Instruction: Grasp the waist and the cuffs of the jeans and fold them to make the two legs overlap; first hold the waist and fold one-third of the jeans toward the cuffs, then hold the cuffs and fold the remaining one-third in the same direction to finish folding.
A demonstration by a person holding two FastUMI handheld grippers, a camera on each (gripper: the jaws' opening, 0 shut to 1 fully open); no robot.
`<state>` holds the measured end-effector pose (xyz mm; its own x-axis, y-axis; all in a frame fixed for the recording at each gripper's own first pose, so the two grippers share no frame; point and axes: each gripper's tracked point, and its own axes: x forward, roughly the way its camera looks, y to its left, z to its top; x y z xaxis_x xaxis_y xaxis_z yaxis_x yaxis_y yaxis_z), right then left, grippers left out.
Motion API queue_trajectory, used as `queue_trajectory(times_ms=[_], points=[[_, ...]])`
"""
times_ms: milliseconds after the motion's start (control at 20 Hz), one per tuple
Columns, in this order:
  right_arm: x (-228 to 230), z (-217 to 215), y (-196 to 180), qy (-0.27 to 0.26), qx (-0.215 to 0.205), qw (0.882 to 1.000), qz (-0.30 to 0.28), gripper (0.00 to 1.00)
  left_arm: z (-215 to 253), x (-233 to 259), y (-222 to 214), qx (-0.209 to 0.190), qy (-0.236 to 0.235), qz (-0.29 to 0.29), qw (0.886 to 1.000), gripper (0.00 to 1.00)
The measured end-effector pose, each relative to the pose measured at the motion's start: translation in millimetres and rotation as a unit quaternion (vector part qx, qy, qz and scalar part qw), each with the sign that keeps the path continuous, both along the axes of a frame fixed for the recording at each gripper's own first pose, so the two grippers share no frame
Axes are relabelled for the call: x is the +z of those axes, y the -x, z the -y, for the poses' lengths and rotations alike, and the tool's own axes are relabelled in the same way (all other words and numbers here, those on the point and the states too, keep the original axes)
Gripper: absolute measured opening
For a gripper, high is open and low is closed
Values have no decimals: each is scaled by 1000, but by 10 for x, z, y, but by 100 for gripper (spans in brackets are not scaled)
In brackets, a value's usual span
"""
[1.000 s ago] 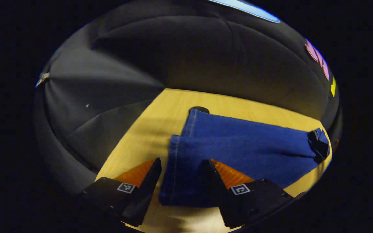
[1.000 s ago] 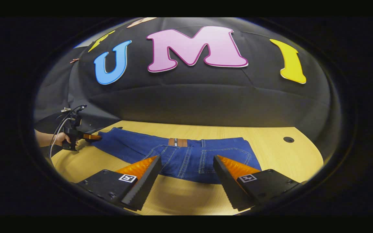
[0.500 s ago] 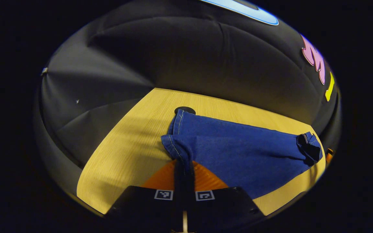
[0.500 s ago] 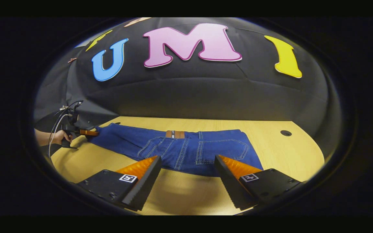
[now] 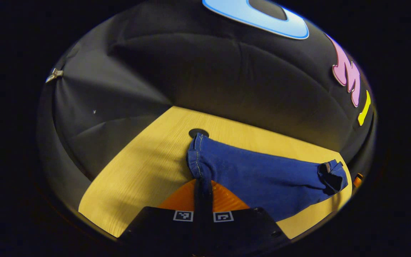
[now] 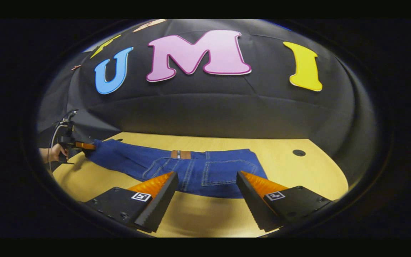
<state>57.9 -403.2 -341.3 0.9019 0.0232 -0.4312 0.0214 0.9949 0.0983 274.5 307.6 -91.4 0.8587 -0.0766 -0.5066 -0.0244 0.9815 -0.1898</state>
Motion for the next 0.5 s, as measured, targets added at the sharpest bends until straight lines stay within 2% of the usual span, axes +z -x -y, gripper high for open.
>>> queue_trajectory(times_ms=[250, 500], points=[[280, 430, 189, 19, -21, 1000, 1, 100, 449, 789, 299, -32, -29, 38, 998, 6], [679, 1036, 455, 41, -60, 997, 14, 99, 1433, 1504, 536, -64, -24, 58, 996, 6]])
